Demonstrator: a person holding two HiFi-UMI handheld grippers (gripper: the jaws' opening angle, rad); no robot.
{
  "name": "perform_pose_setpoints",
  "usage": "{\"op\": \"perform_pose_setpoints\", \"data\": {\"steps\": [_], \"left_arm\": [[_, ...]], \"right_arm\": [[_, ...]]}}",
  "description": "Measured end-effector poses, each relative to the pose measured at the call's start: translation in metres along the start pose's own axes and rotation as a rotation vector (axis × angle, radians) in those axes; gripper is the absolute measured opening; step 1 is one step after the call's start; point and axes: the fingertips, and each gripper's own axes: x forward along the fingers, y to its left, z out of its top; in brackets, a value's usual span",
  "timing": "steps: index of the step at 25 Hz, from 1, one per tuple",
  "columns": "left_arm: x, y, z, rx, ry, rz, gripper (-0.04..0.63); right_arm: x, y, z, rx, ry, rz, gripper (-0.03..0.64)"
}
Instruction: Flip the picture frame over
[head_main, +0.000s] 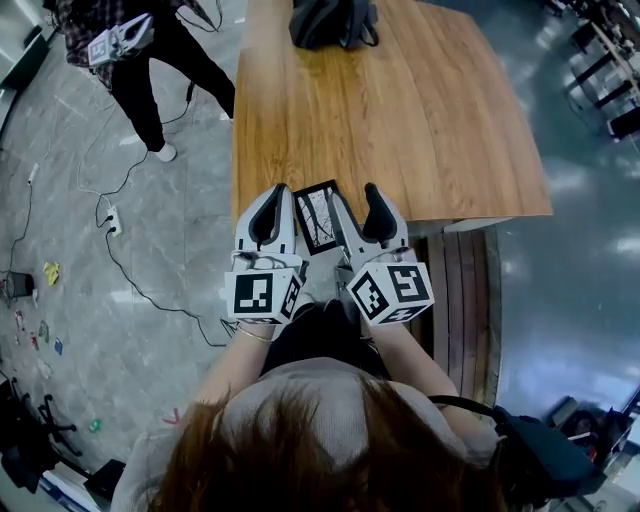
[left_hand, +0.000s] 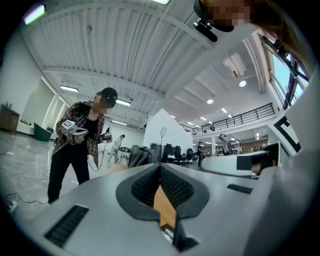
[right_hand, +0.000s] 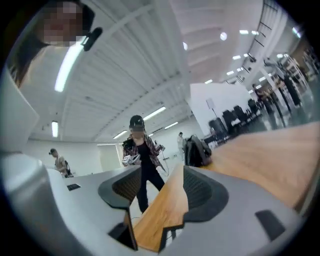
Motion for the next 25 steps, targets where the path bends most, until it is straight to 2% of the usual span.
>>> {"op": "perform_pose_setpoints", "data": {"steps": [3, 4, 5, 7, 8, 17, 25], "left_arm": [[0.004, -0.005, 0.017, -0.002, -0.046, 0.000, 0.008], [0.005, -0.005, 0.020, -0.002, -0.056, 0.003, 0.008], [0.006, -0.005, 0.022, -0.003, -0.064, 0.007, 0.008], [0.006, -0.007, 0.026, -0.004, -0.075, 0.013, 0.008], [0.006, -0.008, 0.027, -0.001, -0.078, 0.011, 0.008], [0.004, -0.020, 0.032, 0.018, -0.086, -0.003, 0.008], [0.005, -0.025, 0.028, 0.020, -0.085, -0.007, 0.008]], "right_arm": [[0.009, 0.008, 0.029, -0.196, -0.068, 0.003, 0.260], [0.009, 0.009, 0.034, -0.242, -0.080, 0.000, 0.232], [0.009, 0.011, 0.038, -0.277, -0.091, -0.002, 0.185], [0.006, 0.016, 0.042, -0.328, -0.107, 0.009, 0.030], [0.005, 0.020, 0.042, -0.347, -0.107, 0.019, 0.015], [0.004, 0.021, 0.031, -0.366, -0.061, -0.003, 0.015], [0.001, 0.014, 0.028, -0.339, -0.055, -0.012, 0.015]]}}
